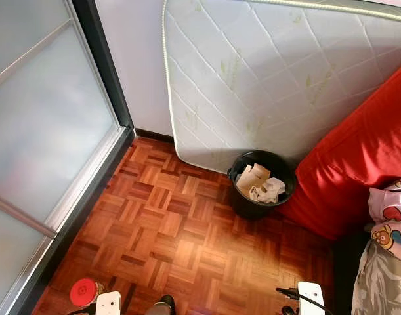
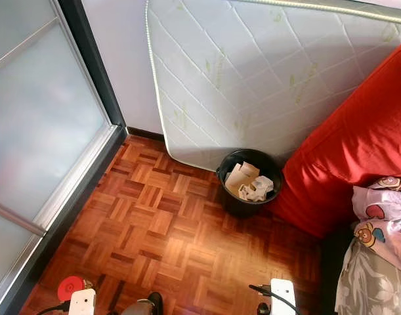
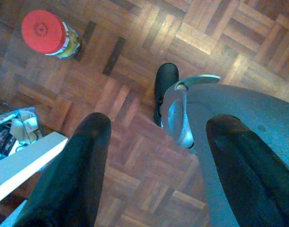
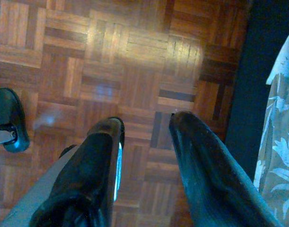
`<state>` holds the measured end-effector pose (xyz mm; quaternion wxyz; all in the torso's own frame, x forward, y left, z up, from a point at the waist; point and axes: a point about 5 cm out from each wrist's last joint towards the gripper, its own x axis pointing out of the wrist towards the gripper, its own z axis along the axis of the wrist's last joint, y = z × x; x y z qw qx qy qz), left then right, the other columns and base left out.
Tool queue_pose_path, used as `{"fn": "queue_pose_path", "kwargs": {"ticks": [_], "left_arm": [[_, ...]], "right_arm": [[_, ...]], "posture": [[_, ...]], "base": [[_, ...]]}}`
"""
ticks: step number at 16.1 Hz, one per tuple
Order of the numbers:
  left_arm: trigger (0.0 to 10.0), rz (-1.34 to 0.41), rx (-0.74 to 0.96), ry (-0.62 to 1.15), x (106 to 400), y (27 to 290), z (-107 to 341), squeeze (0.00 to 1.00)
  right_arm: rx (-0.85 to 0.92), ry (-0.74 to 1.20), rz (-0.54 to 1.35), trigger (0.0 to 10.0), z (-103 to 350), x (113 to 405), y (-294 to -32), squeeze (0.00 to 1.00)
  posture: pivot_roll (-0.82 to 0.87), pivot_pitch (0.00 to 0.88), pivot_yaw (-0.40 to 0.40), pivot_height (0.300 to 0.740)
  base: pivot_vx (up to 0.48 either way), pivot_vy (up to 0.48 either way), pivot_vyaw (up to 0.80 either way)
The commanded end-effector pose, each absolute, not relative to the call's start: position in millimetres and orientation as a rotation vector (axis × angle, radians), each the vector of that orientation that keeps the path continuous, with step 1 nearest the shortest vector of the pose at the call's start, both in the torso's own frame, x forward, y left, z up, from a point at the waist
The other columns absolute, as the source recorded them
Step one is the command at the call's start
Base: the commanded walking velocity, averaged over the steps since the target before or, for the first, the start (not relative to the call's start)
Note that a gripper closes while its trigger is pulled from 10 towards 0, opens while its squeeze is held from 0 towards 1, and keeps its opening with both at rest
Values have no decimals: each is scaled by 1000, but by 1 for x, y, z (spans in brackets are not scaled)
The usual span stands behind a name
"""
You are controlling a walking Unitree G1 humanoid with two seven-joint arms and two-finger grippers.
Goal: Clean up the room
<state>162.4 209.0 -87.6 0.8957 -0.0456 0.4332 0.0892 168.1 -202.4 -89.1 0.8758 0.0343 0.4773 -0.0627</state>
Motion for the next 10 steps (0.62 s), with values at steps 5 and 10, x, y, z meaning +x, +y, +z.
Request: {"fn": "queue_pose_path", "kwargs": {"ticks": [5,10], "left_arm": [[10000,-32,19,919,208,194,-70,0],[10000,-53,63,923,206,196,-71,0]], "right_arm": [[176,850,-113,10000,-55,225,-222,0],[281,829,-134,10000,-57,223,-217,0]], "posture": [[51,0,11,740],[46,0,18,740]], "base": [[0,0,0],[0,0,0]]}}
